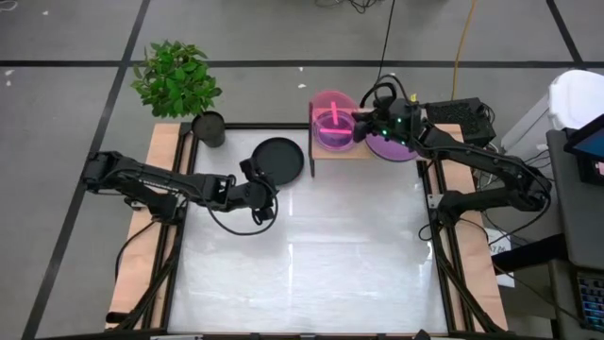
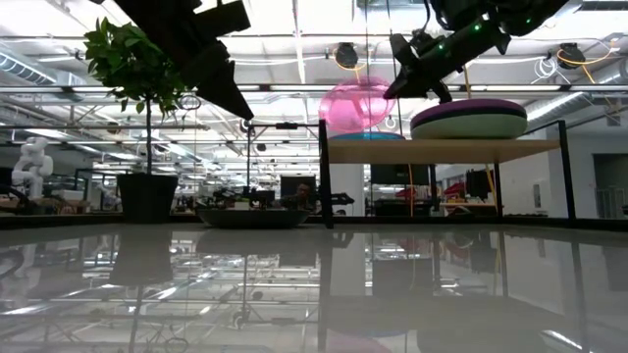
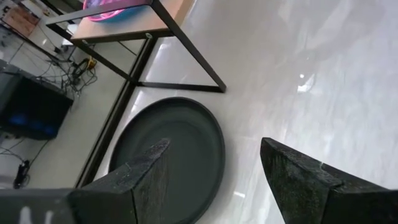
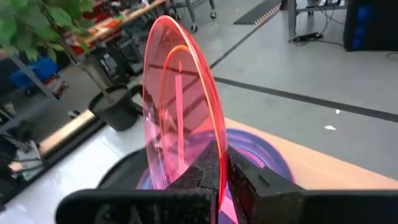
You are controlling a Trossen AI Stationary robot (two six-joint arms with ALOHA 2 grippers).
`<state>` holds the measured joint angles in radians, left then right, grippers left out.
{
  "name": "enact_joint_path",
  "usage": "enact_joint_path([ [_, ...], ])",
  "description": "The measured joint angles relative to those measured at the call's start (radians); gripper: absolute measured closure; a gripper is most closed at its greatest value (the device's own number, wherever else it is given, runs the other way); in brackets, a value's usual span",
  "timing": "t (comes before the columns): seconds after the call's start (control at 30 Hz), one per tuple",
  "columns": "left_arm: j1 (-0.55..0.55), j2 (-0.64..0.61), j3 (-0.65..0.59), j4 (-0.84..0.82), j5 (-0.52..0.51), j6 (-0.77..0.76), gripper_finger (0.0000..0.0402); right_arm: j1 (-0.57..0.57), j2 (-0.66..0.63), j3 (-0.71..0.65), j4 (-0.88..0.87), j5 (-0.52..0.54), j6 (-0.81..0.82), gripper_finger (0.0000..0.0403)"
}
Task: Place and stack plates onto a shelf
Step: Stack the small pink plate on top of the small pink plate on the shelf, then stack the big black plate on top of the big violet plate on the shelf
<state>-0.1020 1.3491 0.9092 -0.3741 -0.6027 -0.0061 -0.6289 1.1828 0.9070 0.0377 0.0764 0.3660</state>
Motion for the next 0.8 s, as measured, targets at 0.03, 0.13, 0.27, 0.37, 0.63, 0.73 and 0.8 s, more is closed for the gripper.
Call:
enact_joint_path([
  [0.03,0.000,0.000,0.000,0.002,0.005,-0.002,0.0151,0.000,0.000,0.000,-0.012,0.003,-0.005,0.0397],
  [0.13,0.000,0.000,0.000,0.013,0.020,-0.003,0.0151,0.000,0.000,0.000,-0.029,0.029,-0.015,0.0396],
  [0.27,0.000,0.000,0.000,0.018,0.027,0.004,0.0151,0.000,0.000,0.000,-0.017,0.035,-0.019,0.0381],
  [0.37,0.000,0.000,0.000,0.018,0.056,0.022,0.0151,0.000,0.000,0.000,-0.012,0.052,-0.019,0.0354],
  [0.63,0.004,0.000,-0.005,0.029,0.063,0.008,0.0151,0.000,-0.013,0.000,0.002,0.054,-0.037,0.0276],
  [0.73,0.015,-0.001,-0.047,0.048,0.063,0.025,0.0151,0.009,-0.043,0.000,0.018,0.054,-0.067,0.0260],
  [0.8,0.027,-0.001,-0.077,0.048,0.065,0.037,0.0151,0.028,-0.073,0.000,0.018,0.054,-0.095,0.0256],
])
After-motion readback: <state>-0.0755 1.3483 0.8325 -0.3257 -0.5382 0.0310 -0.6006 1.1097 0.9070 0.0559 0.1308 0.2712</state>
